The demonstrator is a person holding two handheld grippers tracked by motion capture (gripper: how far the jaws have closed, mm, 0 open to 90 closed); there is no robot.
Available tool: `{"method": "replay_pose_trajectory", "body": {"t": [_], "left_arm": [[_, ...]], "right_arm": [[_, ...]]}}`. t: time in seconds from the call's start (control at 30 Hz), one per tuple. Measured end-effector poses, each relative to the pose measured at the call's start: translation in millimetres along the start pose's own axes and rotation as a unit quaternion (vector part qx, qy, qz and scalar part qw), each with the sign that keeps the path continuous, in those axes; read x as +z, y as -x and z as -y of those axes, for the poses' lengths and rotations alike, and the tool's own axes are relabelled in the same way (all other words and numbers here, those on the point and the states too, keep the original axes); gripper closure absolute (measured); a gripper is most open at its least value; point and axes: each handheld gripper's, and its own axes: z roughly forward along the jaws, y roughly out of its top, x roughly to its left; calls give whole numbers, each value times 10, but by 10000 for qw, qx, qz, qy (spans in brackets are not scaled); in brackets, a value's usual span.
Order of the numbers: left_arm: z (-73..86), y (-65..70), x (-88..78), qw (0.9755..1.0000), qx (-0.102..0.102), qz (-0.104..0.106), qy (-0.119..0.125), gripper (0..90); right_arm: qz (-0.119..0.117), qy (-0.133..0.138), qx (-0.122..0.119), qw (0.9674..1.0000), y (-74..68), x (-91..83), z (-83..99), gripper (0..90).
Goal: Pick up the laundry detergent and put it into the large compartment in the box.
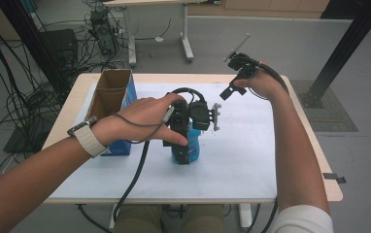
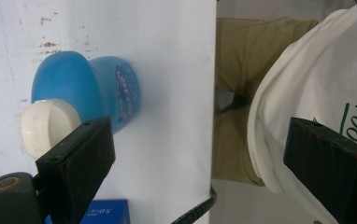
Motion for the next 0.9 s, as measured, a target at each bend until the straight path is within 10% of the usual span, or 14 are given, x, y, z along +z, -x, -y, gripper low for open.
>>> {"method": "replay_pose_trajectory", "body": {"t": [0.9], "left_arm": [[74, 19, -136, 9999, -33, -89, 114, 98]], "right_arm": [[24, 92, 87, 9999, 5, -35, 55, 95]]}}
